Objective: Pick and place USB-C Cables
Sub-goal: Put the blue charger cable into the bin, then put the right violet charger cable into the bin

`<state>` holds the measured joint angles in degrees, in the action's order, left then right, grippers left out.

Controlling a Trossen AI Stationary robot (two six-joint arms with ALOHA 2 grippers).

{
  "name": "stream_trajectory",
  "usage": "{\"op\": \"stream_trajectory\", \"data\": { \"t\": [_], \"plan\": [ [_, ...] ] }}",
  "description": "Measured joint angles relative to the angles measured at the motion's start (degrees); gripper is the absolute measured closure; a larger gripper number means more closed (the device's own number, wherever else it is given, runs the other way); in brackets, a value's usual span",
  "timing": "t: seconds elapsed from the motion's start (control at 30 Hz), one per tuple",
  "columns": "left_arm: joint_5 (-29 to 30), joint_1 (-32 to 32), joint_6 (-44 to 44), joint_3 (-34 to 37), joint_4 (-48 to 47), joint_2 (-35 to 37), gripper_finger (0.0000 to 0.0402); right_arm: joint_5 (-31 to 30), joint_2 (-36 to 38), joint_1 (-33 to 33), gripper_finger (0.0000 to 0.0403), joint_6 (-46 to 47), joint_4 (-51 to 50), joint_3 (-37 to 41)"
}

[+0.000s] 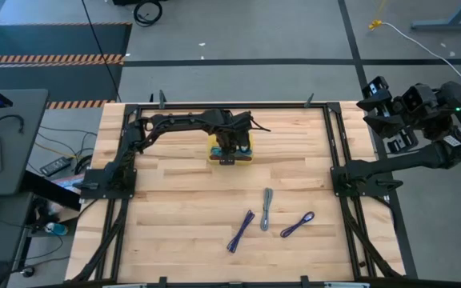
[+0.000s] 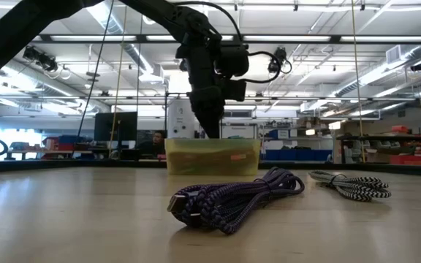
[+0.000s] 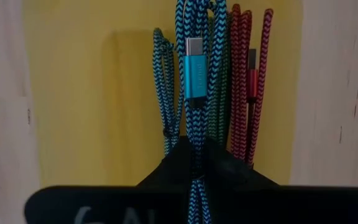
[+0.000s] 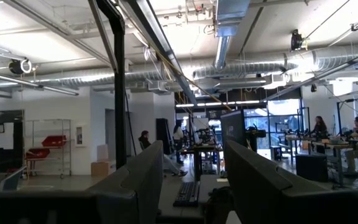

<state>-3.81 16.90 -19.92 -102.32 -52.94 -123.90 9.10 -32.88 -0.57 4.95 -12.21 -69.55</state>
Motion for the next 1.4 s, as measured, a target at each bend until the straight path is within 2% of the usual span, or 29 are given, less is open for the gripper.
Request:
{"op": "stream_trajectory", "data": {
  "t": [1.03,1.1,1.4],
  "plan": [
    [-1.97,-0.65,3.08,0.04,2.54,-2.97,0.0377,1.07,0.0,-0.01,0.0227,0.04,-0.11,-0.01],
    [-1.98,-0.65,3.15,0.04,2.57,-2.97,0.0359,1.09,0.0,0.02,0.0227,0.04,-0.31,0.01],
    [-1.83,-0.65,6.09,0.0,1.94,-2.97,0.0192,1.09,0.0,0.02,0.0227,-0.13,-0.79,0.02]
  ]
}}
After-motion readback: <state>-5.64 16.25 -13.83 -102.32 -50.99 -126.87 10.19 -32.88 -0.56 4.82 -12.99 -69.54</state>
